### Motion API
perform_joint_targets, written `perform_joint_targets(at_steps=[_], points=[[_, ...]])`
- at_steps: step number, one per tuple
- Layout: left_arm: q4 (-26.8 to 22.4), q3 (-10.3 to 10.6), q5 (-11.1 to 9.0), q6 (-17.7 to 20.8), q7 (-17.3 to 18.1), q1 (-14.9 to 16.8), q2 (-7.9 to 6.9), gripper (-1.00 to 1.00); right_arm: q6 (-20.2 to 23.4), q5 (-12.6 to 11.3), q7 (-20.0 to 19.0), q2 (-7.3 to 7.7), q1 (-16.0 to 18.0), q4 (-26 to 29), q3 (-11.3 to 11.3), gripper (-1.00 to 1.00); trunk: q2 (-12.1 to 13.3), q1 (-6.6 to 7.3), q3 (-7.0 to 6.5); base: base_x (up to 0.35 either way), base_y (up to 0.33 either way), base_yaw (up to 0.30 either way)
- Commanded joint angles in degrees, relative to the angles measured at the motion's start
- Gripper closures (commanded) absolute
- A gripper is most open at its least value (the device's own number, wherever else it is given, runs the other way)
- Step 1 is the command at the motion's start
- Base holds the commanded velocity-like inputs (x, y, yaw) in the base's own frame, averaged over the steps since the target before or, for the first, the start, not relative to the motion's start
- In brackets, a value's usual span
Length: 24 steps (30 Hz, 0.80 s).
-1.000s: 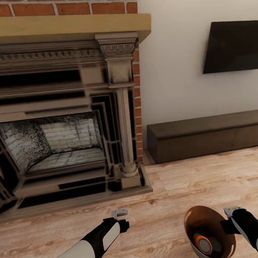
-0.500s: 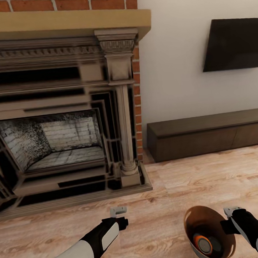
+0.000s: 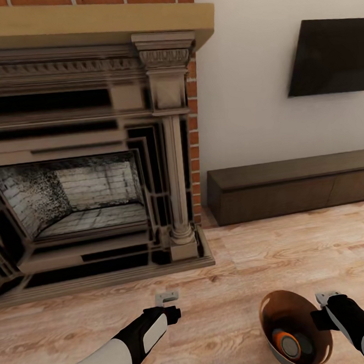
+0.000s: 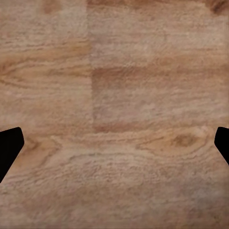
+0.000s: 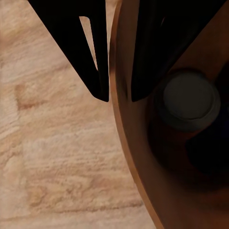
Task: Put the three can of soda from the living room inside the tash can in the kitchen.
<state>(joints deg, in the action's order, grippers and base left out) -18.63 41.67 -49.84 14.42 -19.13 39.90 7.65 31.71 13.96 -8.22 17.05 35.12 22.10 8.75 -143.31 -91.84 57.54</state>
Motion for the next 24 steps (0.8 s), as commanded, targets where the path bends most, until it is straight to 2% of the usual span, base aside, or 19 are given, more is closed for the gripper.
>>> perform_joint_targets(at_steps=[1, 4, 16, 24], points=[[0.0, 0.0, 0.0, 0.0, 0.0, 0.0, 0.00, -1.00, 0.0, -0.3, -0.3, 0.00, 0.0, 0.0, 0.1, 1.00, 0.0, -0.02, 0.22, 0.000, 0.000, 0.000], [0.0, 0.1, 0.0, 0.0, 0.0, 0.0, 0.00, -1.00, 0.0, -0.3, -0.3, 0.00, 0.1, 0.0, 0.1, 1.00, -0.1, -0.09, 0.89, 0.000, 0.000, 0.000], [-0.1, 0.1, 0.0, 0.0, 0.1, 0.0, 0.00, -1.00, 0.0, -0.3, -0.4, 0.00, 0.1, 0.0, 0.1, 1.00, -0.1, -0.09, 0.89, 0.000, 0.000, 0.000], [0.0, 0.1, 0.0, 0.0, 1.6, 0.0, 0.00, -1.00, 0.0, -0.3, -0.3, 0.00, 0.1, 0.0, 0.1, 1.00, -0.2, -0.28, 2.44, 0.000, 0.000, 0.000]])
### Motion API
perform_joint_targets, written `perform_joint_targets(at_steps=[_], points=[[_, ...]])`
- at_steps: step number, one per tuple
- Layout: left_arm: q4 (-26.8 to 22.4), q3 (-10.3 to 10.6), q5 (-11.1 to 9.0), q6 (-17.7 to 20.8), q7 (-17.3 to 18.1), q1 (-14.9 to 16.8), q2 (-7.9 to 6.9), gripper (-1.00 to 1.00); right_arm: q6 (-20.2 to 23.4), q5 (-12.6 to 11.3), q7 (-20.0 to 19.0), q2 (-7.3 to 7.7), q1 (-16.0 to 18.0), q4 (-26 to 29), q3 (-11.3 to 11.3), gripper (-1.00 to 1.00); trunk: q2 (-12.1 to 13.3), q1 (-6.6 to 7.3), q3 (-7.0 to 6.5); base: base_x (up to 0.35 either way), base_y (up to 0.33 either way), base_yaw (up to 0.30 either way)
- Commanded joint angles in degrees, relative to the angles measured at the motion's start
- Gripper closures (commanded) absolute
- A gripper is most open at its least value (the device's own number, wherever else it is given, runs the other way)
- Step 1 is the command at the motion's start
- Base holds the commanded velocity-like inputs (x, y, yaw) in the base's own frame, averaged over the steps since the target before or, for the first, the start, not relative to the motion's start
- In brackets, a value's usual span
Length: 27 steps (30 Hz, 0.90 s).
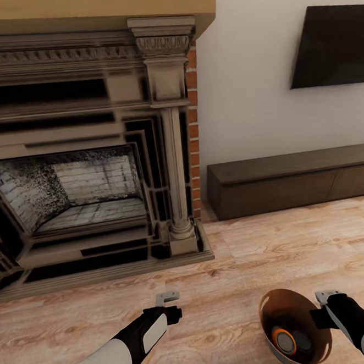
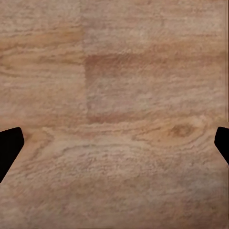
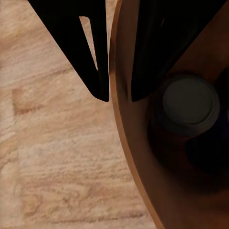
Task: Put the three can of soda from the living room inside the tash can in the kitchen.
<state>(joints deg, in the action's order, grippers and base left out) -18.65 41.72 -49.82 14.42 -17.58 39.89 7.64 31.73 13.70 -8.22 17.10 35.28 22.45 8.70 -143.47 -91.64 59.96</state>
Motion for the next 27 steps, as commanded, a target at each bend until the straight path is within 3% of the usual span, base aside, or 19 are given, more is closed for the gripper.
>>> perform_joint_targets(at_steps=[1, 24, 25, 27], points=[[0.0, 0.0, 0.0, 0.0, 0.0, 0.0, 0.01, -1.00, 0.0, -0.1, -0.3, -0.05, -0.1, -0.3, 0.2, 1.00, 0.0, -0.47, 0.01, 0.000, 0.000, 0.000], [0.0, 0.0, 0.0, 0.0, 0.2, 0.0, 0.01, -1.00, -2.4, -0.1, -0.4, 0.04, -0.1, -0.3, 0.3, 1.00, 0.0, -0.52, 0.46, 0.000, 0.000, 0.000], [0.0, 0.0, 0.0, 0.0, 0.2, 0.0, 0.01, -1.00, -2.5, -0.1, -0.4, 0.04, -0.1, -0.3, 0.3, -1.00, 0.0, -0.52, 0.46, 0.000, 0.000, 0.000], [0.0, 0.0, 0.0, -0.1, 0.2, 0.0, 0.01, -1.00, -2.6, -0.2, -0.4, 0.07, -0.1, -0.3, 0.3, -1.00, 0.0, -0.52, 0.46, 0.000, 0.000, 0.000]])
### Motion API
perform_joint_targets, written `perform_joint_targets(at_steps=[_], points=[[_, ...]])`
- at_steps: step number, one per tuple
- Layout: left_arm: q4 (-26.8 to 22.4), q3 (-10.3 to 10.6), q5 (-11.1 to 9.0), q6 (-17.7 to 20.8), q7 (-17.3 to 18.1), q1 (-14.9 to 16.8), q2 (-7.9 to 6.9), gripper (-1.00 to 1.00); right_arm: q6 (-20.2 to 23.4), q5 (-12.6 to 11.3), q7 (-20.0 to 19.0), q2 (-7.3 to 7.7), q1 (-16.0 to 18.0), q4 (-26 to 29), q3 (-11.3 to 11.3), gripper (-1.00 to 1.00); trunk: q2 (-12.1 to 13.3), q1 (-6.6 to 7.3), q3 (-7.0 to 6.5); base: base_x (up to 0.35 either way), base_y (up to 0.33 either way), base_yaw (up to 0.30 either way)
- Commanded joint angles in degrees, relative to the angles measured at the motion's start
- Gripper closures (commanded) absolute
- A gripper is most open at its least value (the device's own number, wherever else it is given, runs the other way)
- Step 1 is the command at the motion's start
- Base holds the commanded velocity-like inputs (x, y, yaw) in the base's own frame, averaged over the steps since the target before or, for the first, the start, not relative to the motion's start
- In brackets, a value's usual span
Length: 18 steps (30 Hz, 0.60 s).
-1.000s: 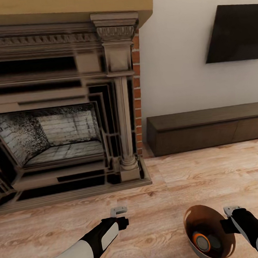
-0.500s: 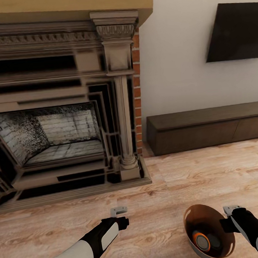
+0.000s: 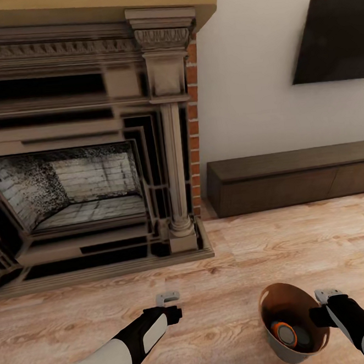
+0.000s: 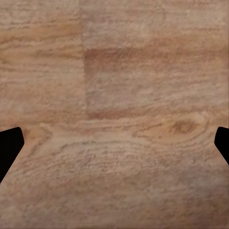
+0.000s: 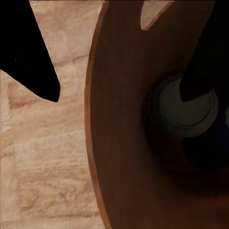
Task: Put the three can of soda from the living room inside the tash can in the kitchen.
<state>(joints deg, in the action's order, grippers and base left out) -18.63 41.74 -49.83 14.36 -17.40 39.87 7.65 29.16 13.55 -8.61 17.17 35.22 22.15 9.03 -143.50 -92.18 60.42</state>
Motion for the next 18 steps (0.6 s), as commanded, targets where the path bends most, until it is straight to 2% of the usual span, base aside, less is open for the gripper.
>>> perform_joint_targets(at_steps=[1, 12, 18], points=[[0.0, 0.0, 0.0, 0.0, 0.0, 0.0, 0.00, -1.00, 0.0, 0.0, 0.0, 0.01, 0.0, 0.0, 0.0, -1.00, 0.0, 0.02, 0.00, 0.000, 0.000, 0.000], [0.0, 0.1, 0.0, 0.0, 0.3, 0.0, 0.00, -1.00, -0.1, 0.0, 0.0, -0.02, 0.0, 0.0, 0.0, -1.00, 0.0, 0.02, 0.00, 0.000, 0.000, 0.000], [0.0, 0.1, 0.0, 0.0, 1.6, -0.1, 0.00, -1.00, -0.1, 0.0, 0.0, -0.03, 0.0, 0.0, 0.0, -1.00, 0.1, 0.17, -1.33, 0.000, 0.000, 0.000]])
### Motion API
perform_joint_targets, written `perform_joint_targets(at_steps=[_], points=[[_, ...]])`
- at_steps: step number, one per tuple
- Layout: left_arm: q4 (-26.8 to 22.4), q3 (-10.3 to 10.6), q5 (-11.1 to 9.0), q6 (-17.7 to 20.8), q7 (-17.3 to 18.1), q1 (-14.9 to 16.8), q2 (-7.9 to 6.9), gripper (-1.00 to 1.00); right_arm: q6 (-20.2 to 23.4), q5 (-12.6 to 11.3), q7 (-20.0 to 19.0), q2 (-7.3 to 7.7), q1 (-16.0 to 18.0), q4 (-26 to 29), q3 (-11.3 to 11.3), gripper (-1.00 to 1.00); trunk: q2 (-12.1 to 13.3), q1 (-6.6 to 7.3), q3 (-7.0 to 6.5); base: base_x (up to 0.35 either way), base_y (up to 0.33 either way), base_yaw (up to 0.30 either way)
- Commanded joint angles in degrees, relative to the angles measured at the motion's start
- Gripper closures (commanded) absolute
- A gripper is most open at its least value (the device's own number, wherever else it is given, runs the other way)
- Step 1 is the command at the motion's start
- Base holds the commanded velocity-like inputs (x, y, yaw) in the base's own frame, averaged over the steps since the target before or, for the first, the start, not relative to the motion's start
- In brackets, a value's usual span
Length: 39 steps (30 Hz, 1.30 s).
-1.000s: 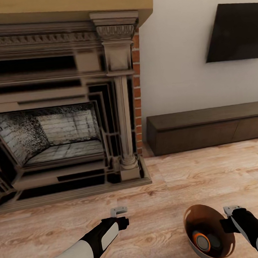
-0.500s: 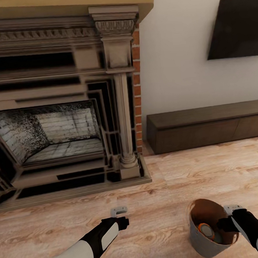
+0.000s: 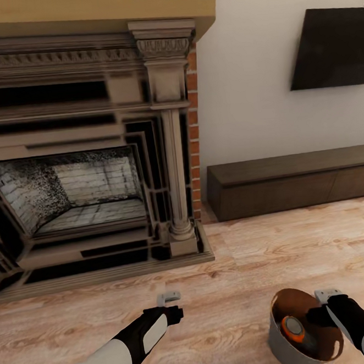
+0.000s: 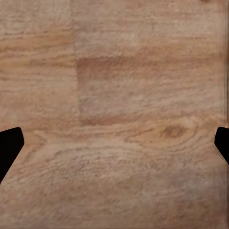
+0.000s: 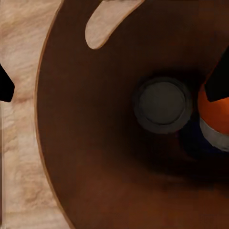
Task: Put the three can of soda from the living room inside the tash can in the kitchen.
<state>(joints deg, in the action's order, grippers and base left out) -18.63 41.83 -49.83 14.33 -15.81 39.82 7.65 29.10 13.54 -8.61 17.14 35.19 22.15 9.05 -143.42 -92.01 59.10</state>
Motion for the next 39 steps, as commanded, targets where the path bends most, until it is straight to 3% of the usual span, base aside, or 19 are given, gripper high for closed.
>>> perform_joint_targets(at_steps=[1, 13, 39], points=[[0.0, 0.0, 0.0, 0.0, 0.1, 0.0, -0.02, -1.00, 0.0, 0.0, 0.0, 0.00, 0.0, 0.0, 0.0, -1.00, 0.0, 0.02, -0.23, 0.000, 0.000, 0.000], [0.0, 0.0, 0.0, 0.0, 0.4, 0.0, 0.00, -1.00, 0.0, 0.0, 0.0, 0.00, 0.0, 0.0, 0.0, -1.00, 0.2, 0.33, -2.89, 0.000, 0.000, 0.000], [0.2, 0.0, 0.0, 0.0, 0.4, 0.0, -0.01, -1.00, 0.0, 0.0, 0.0, -0.01, 0.0, 0.0, 0.0, -1.00, 10.6, 6.04, -7.55, 0.000, 0.000, 0.000]])
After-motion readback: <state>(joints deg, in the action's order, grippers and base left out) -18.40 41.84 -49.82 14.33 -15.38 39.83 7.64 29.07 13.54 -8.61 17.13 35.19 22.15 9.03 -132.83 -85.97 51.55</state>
